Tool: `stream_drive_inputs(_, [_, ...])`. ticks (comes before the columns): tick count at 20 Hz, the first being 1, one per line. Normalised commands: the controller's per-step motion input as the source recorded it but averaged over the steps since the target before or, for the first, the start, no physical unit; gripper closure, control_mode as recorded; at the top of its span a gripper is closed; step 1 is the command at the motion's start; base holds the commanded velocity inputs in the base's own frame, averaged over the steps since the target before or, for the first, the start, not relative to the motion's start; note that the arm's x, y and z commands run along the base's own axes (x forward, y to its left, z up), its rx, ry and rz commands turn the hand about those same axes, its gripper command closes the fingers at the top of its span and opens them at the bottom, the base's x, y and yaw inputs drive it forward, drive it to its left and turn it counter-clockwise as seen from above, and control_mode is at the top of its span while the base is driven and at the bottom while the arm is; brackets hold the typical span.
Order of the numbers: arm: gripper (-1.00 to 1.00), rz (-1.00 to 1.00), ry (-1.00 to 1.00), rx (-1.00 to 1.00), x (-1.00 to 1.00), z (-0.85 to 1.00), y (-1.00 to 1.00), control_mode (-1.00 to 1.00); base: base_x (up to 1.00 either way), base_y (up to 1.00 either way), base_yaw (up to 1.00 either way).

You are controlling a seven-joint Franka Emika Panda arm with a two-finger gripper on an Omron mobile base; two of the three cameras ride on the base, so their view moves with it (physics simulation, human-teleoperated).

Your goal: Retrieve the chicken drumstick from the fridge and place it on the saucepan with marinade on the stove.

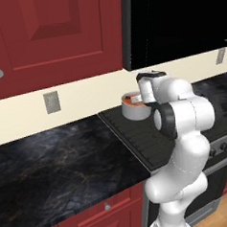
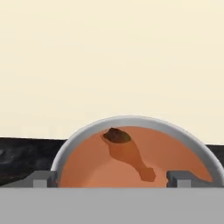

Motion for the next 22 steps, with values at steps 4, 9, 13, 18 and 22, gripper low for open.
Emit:
stream_drive_inputs(4, [-1.00, 0.00, -0.10, 0.03, -0.53, 0.27, -0.23, -1.00, 0.00, 0.00, 0.00])
stream_drive_inputs(9, [-1.00, 0.00, -0.02, 0.04, -0.67, 0.55, -0.22, -1.00, 0.00, 0.00, 0.00])
stream_drive_inputs(13, [-1.00, 0.00, 0.00, 0.04, -0.92, 0.76, -0.27, -1.00, 0.00, 0.00, 0.00])
stream_drive_inputs(18, [-1.00, 0.00, 0.00, 0.06, -1.00, 0.94, -0.41, -1.00, 0.00, 0.00, 0.00])
stream_drive_inputs(22, [-1.00, 0.00, 0.09, 0.09, -0.73, 0.99, -0.53, -1.00, 0.00, 0.00, 0.00])
